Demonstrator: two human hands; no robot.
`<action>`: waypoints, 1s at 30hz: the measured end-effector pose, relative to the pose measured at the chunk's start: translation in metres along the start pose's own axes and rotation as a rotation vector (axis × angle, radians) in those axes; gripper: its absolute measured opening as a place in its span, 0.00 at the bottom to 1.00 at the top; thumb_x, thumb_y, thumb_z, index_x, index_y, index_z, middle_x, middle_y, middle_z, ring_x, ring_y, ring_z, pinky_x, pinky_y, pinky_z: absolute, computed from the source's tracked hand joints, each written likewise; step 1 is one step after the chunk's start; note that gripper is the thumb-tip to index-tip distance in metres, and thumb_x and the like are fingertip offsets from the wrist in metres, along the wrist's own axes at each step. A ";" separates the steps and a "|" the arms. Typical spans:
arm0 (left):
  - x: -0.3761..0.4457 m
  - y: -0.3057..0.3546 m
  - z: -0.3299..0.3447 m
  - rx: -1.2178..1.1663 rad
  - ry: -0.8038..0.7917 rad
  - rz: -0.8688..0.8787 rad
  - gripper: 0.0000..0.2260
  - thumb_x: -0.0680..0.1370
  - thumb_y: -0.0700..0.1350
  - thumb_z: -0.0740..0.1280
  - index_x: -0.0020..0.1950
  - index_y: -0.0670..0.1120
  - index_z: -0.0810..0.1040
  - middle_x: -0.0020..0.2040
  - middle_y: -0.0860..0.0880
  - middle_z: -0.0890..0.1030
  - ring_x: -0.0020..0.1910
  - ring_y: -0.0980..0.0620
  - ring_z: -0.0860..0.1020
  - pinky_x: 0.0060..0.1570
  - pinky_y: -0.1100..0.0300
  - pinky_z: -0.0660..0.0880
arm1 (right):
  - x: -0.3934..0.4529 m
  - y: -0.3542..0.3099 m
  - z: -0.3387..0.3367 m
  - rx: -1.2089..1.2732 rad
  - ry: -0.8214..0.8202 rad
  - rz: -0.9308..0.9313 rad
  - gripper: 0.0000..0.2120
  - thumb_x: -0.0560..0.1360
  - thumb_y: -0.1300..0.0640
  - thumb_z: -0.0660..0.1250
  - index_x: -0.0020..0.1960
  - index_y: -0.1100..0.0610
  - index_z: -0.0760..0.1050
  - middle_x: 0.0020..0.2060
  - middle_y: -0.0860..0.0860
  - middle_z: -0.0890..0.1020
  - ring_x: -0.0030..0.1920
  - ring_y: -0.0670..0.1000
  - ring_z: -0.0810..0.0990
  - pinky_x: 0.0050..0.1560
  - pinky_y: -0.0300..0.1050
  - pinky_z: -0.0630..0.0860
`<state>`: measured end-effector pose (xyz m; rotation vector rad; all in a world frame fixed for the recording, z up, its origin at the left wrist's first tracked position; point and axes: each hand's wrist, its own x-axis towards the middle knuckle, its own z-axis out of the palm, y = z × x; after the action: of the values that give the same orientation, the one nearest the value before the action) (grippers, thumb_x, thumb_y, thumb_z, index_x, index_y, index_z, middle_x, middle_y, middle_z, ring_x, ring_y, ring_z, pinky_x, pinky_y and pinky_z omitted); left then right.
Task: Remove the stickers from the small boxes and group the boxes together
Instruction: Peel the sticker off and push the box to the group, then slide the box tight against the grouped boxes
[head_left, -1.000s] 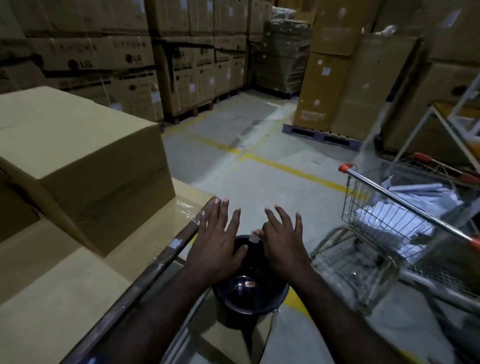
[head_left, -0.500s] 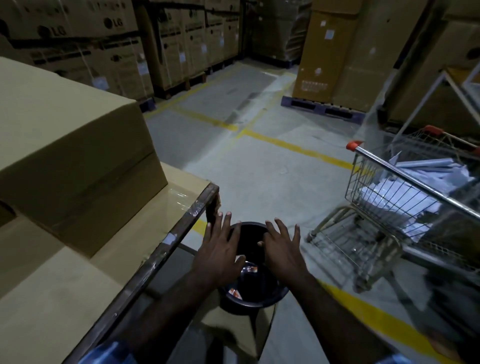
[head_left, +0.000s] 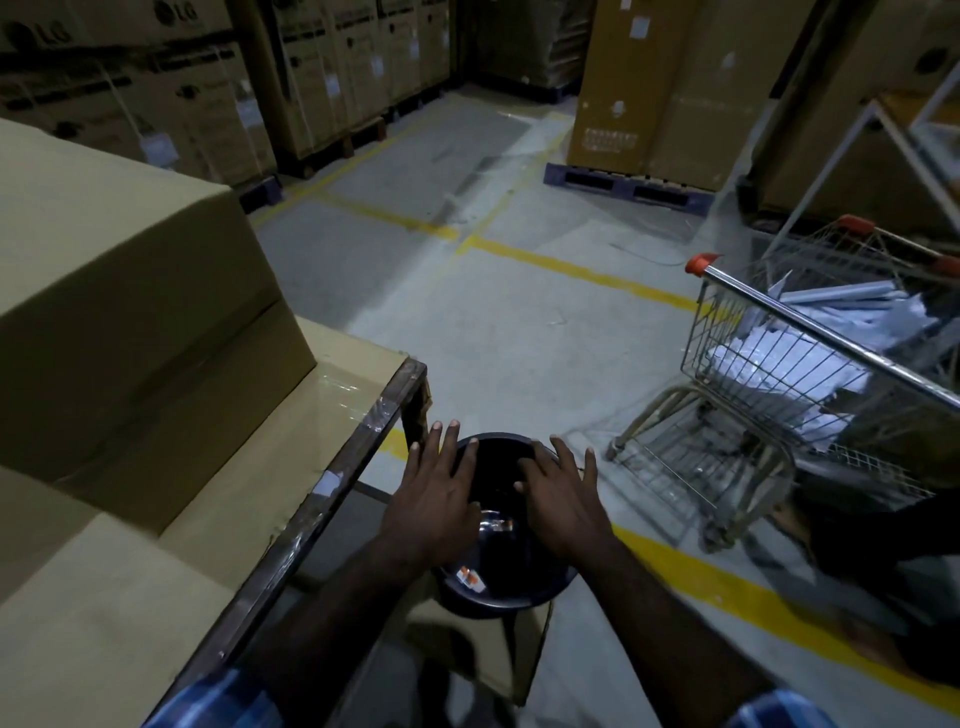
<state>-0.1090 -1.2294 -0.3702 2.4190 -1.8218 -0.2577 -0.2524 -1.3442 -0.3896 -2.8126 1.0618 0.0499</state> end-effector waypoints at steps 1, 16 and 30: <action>0.000 0.001 -0.001 0.002 -0.006 -0.003 0.33 0.79 0.52 0.57 0.79 0.44 0.47 0.79 0.41 0.40 0.77 0.41 0.37 0.74 0.45 0.40 | 0.000 0.001 -0.001 0.015 0.014 -0.003 0.20 0.81 0.50 0.56 0.71 0.53 0.65 0.77 0.52 0.60 0.78 0.57 0.49 0.72 0.66 0.43; -0.032 0.013 -0.041 -0.092 0.175 -0.138 0.32 0.82 0.55 0.54 0.79 0.47 0.42 0.79 0.44 0.38 0.76 0.47 0.34 0.74 0.47 0.39 | 0.007 -0.016 -0.050 0.165 0.225 -0.170 0.24 0.80 0.45 0.50 0.71 0.54 0.68 0.75 0.57 0.64 0.76 0.60 0.57 0.73 0.60 0.57; -0.166 -0.026 -0.131 -0.092 0.524 -0.263 0.31 0.80 0.59 0.49 0.80 0.49 0.47 0.80 0.48 0.42 0.78 0.50 0.38 0.74 0.51 0.43 | -0.026 -0.153 -0.142 0.400 0.599 -0.498 0.18 0.80 0.53 0.57 0.64 0.60 0.75 0.68 0.60 0.74 0.70 0.61 0.68 0.68 0.59 0.67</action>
<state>-0.1030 -1.0655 -0.2342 2.3599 -1.2454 0.2490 -0.1732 -1.2331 -0.2300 -2.6579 0.3368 -0.9813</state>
